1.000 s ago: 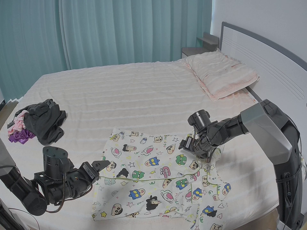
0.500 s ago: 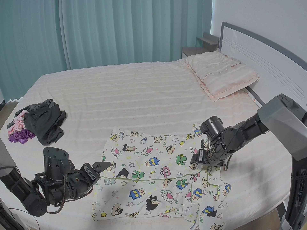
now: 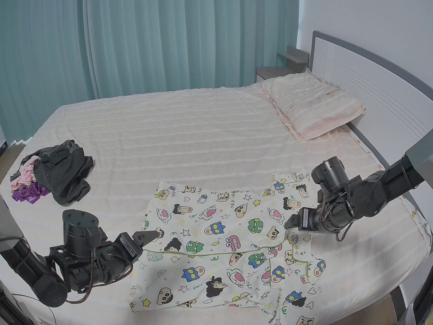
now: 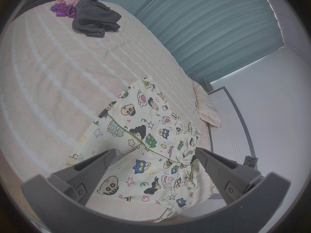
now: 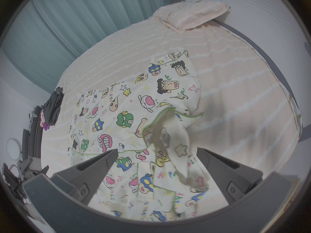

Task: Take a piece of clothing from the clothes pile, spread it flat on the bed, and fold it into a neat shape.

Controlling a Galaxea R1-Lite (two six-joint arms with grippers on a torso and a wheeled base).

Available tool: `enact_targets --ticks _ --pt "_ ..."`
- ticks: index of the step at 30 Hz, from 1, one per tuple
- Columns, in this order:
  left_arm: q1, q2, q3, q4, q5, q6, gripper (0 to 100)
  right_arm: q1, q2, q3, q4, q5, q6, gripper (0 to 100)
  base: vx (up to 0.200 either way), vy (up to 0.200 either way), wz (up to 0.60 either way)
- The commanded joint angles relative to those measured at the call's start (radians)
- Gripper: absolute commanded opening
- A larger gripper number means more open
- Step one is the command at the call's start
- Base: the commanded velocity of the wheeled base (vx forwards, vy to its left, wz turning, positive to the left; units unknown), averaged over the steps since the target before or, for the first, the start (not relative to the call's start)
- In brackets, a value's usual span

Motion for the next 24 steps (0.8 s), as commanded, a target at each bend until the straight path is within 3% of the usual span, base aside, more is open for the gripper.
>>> enact_targets --ticks 1,5,14,19,21,24 --pt "-0.001 0.004 0.0 0.0 0.0 -0.002 100 -0.07 -0.098 0.154 -0.086 0.004 -0.078 100 0.0 0.0 0.0" --pt "0.0 0.005 0.006 0.0 0.0 -0.002 100 -0.171 -0.084 0.264 -0.19 -0.005 -0.182 100 0.0 0.0 0.0" --pt "-0.003 0.005 0.012 0.0 0.005 -0.025 100 -0.303 -0.014 0.27 -0.207 -0.025 -0.33 100 0.0 0.0 0.0" --pt "-0.006 0.0 0.012 -0.002 0.003 -0.027 100 -0.287 0.071 0.275 -0.25 -0.079 -0.363 100 0.0 0.0 0.0" --pt "-0.006 0.0 0.012 -0.002 0.003 -0.027 100 -0.252 0.141 0.283 -0.374 -0.12 -0.371 100 0.0 0.0 0.0" --pt "-0.006 0.0 0.012 -0.002 0.003 -0.027 100 -0.217 0.178 0.278 -0.419 -0.132 -0.376 100 0.0 0.0 0.0"
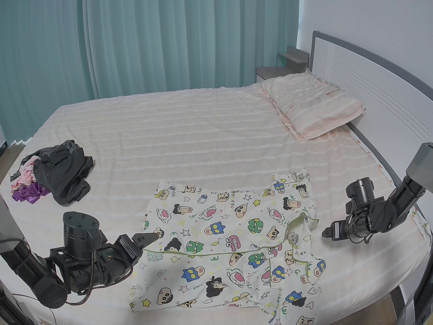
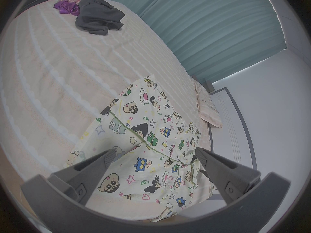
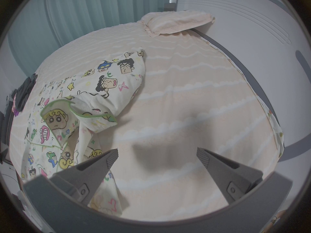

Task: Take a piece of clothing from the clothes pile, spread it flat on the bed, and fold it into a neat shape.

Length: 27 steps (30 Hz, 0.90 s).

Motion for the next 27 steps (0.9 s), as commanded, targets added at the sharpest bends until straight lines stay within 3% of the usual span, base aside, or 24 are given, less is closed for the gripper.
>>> enact_targets --ticks 1,23,24,27 --pt "0.0 0.0 0.0 -0.001 0.0 0.0 100 0.062 0.117 -0.008 -0.052 -0.027 -0.009 100 0.0 0.0 0.0" --pt "0.0 0.001 0.002 -0.001 0.0 0.0 100 0.209 0.169 -0.097 -0.046 -0.018 0.074 100 0.0 0.0 0.0" --pt "0.0 0.001 0.002 -0.001 -0.002 0.0 100 0.207 0.169 -0.097 -0.045 -0.017 0.073 0 0.0 0.0 0.0" --pt "0.0 0.003 0.0 -0.001 -0.002 0.0 100 0.207 0.169 -0.102 -0.039 -0.014 0.074 0 0.0 0.0 0.0"
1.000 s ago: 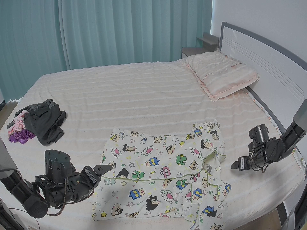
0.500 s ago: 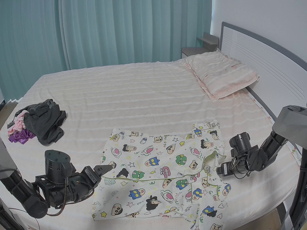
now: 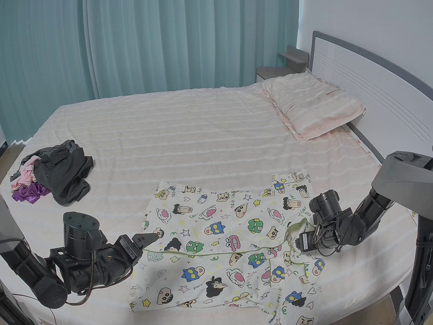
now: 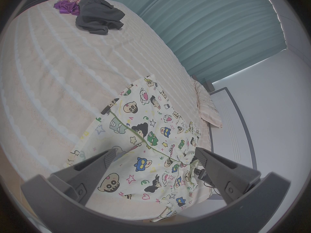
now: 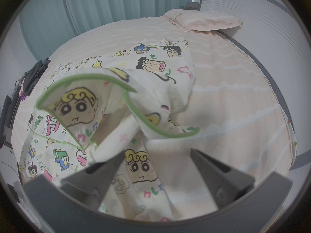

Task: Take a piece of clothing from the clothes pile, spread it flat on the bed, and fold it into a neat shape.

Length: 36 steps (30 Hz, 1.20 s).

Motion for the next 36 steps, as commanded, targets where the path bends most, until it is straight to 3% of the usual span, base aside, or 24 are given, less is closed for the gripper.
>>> enact_targets --ticks 1,7,21,36 --pt "0.0 0.002 -0.001 0.0 0.0 0.0 100 0.004 0.014 -0.007 0.003 0.002 0.001 0 0.0 0.0 0.0" --pt "0.0 -0.001 -0.001 0.0 0.002 0.0 100 0.012 0.008 -0.013 0.077 0.068 0.029 0 0.0 0.0 0.0" --pt "0.0 -0.006 -0.001 0.0 0.003 0.001 100 -0.045 -0.103 -0.016 0.069 0.031 0.101 0 0.0 0.0 0.0" --pt "0.0 -0.004 -0.001 0.0 0.005 0.0 100 -0.031 -0.014 -0.171 0.047 0.048 0.161 0 0.0 0.0 0.0"
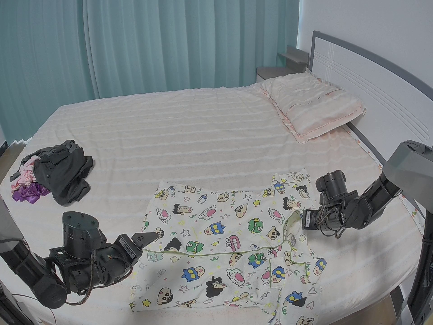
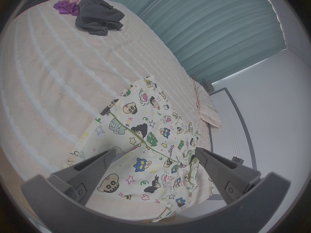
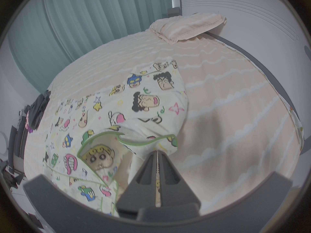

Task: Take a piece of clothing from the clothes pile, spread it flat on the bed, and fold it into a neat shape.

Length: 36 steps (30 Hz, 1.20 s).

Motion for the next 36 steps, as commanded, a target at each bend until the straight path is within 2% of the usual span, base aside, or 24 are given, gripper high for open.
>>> enact_targets --ticks 1,7,13,16,18,25,29,36 --pt "0.0 0.001 0.0 0.0 0.001 -0.001 100 0.018 0.035 -0.073 0.009 0.008 0.02 0 0.0 0.0 0.0" --pt "0.0 0.002 -0.002 0.0 0.001 -0.001 100 0.102 0.064 -0.111 0.015 0.011 0.023 0 0.0 0.0 0.0" --pt "0.002 0.001 0.0 0.0 0.001 -0.001 100 0.11 0.087 -0.152 0.073 0.031 0.021 0 0.0 0.0 0.0" --pt "0.002 0.005 -0.005 0.0 0.001 -0.001 100 0.116 0.086 -0.163 0.165 0.108 0.023 0 0.0 0.0 0.0" --pt "0.002 0.005 -0.003 0.0 0.001 -0.001 100 0.122 0.086 -0.165 0.175 0.128 0.024 0 0.0 0.0 0.0" --pt "0.002 0.005 -0.003 0.0 0.001 -0.001 100 0.135 0.038 -0.143 0.17 0.12 0.052 0 0.0 0.0 0.0" --pt "0.002 0.002 -0.003 0.0 0.001 0.0 100 0.135 -0.089 -0.06 0.17 0.116 0.072 0 0.0 0.0 0.0" --pt "0.002 0.004 -0.003 0.0 0.001 -0.001 100 0.073 -0.178 0.059 0.164 0.093 0.05 0 0.0 0.0 0.0"
